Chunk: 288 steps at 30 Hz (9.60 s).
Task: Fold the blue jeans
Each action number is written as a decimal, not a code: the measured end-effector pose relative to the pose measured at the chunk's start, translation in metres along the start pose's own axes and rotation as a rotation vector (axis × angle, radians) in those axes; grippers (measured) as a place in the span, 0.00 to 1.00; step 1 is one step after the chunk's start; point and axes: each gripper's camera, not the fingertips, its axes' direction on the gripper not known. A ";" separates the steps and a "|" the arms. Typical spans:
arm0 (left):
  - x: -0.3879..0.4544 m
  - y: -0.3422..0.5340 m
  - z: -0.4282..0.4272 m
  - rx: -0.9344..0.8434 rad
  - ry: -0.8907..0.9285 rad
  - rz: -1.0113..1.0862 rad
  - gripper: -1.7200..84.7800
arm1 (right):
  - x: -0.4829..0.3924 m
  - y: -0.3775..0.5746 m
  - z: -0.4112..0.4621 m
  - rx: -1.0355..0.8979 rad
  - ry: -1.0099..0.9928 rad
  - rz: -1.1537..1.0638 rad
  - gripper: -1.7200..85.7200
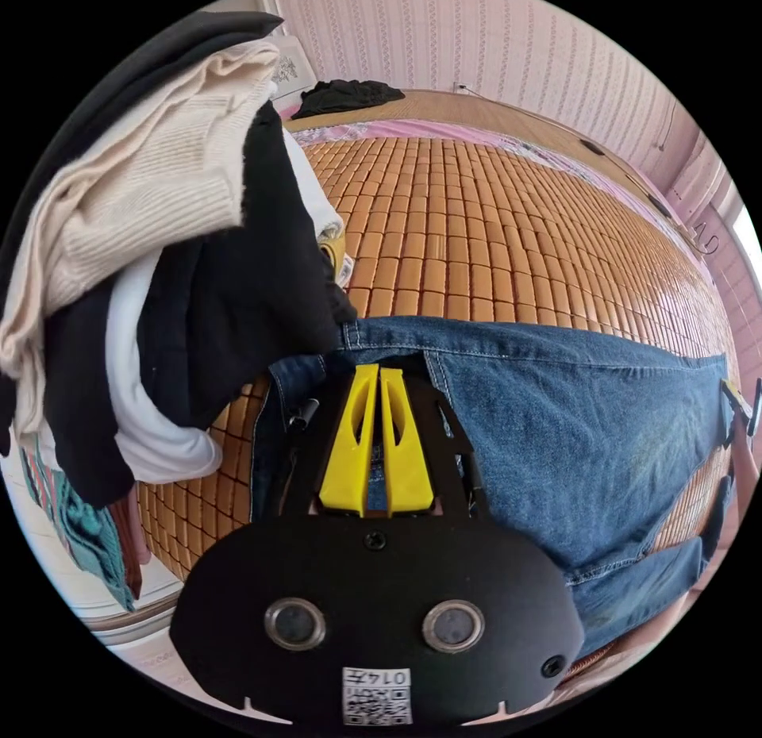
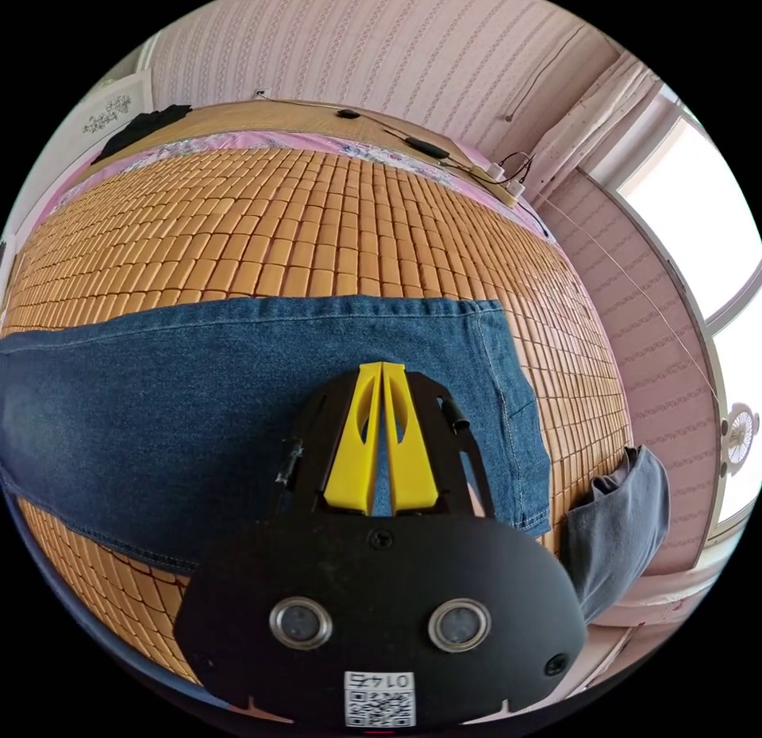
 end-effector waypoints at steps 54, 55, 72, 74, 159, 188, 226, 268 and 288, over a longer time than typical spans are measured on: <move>0.303 0.170 -0.031 -0.050 0.558 0.885 0.10 | 0.237 0.400 -0.138 0.012 -0.049 0.580 0.11; 0.305 0.167 -0.029 -0.051 0.553 0.877 0.10 | 0.238 0.405 -0.146 0.006 0.021 0.581 0.11; 0.332 0.166 0.035 -0.077 0.519 0.742 0.10 | 0.187 0.408 -0.132 -0.075 -0.476 0.283 0.04; 0.336 0.168 0.036 -0.075 0.506 0.756 0.10 | 0.214 0.401 -0.154 0.009 -0.428 0.291 0.03; 0.393 0.226 -0.146 0.220 0.664 1.274 0.03 | 0.295 0.412 -0.356 0.300 -0.266 0.447 0.03; -0.069 0.291 -0.086 0.034 0.334 -0.265 0.12 | -0.108 0.170 -0.223 0.227 -0.402 -0.295 0.06; -0.102 0.278 -0.112 0.225 0.156 0.011 0.07 | -0.700 -0.095 -0.365 0.286 -0.754 -1.097 0.03; 0.231 0.221 -0.072 0.002 0.364 0.685 0.05 | -0.040 0.187 -0.069 -0.101 0.046 0.226 0.02; 0.030 0.240 -0.133 0.167 0.472 0.325 0.03 | 0.156 0.465 -0.070 0.021 -0.095 0.959 0.13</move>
